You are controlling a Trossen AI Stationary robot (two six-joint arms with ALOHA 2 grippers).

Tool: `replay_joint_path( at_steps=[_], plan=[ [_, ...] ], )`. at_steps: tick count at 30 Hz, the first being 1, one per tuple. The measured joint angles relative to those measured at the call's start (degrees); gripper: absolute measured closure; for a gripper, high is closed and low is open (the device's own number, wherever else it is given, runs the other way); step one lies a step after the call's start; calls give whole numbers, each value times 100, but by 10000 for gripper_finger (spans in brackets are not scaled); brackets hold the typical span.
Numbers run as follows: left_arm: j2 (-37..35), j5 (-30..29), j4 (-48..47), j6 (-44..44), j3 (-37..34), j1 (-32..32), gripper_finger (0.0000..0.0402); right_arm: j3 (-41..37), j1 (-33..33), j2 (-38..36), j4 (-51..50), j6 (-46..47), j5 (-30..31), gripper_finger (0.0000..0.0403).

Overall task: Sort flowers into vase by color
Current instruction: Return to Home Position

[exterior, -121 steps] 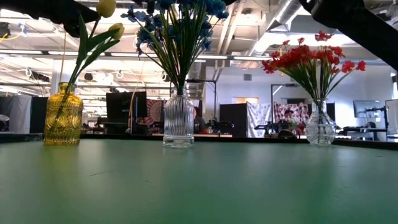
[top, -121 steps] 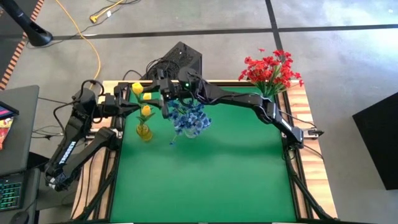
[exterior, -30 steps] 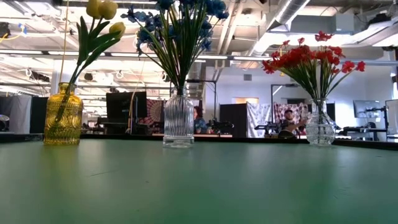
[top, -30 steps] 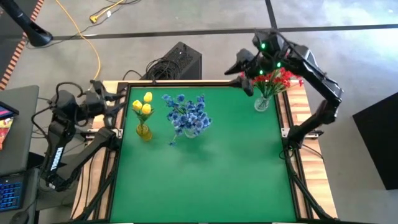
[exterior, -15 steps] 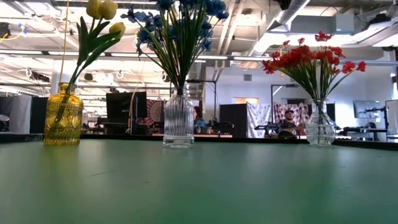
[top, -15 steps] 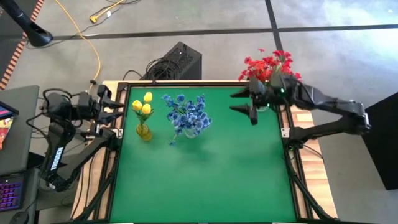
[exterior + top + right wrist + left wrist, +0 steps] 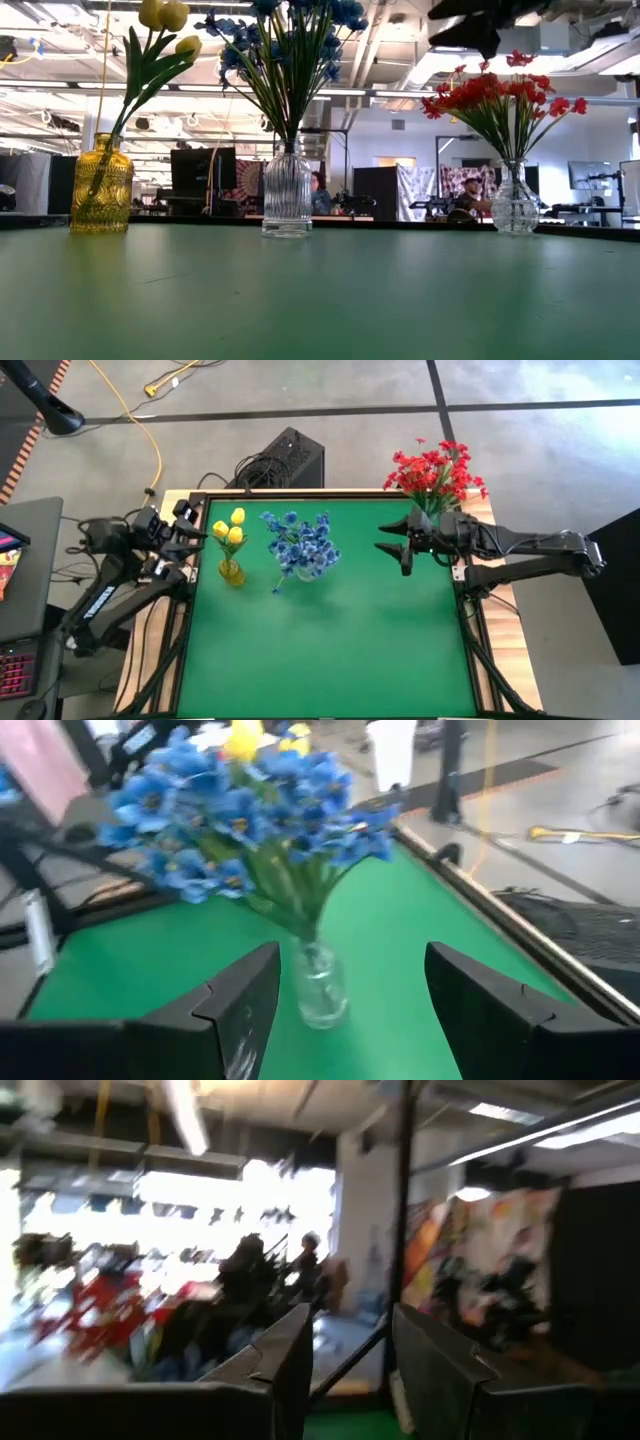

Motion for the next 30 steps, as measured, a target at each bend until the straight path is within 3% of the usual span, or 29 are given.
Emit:
replay_joint_path(
  at_steps=[3, 12, 24, 26, 30],
  plan=[
    [-2, -302, 265, -49, -86, -557, 273, -311, -16, -137, 314, 49, 260, 127],
    [2, -867, 28, 420, -686, -2100, 273, -1126, 127, -126, 1446, 320, 246, 127],
    [15, -696, -836, 1531, -974, -3842, 273, -2096, 351, -128, 2590, 593, 699, 127],
    [27, -1012, -1238, 1732, -974, -4117, 273, -2290, 347, -128, 2890, 590, 706, 127],
    [33, -2202, -1843, 2116, -1001, -4692, 273, -2639, 349, -128, 3340, 570, 699, 127]
  ],
)
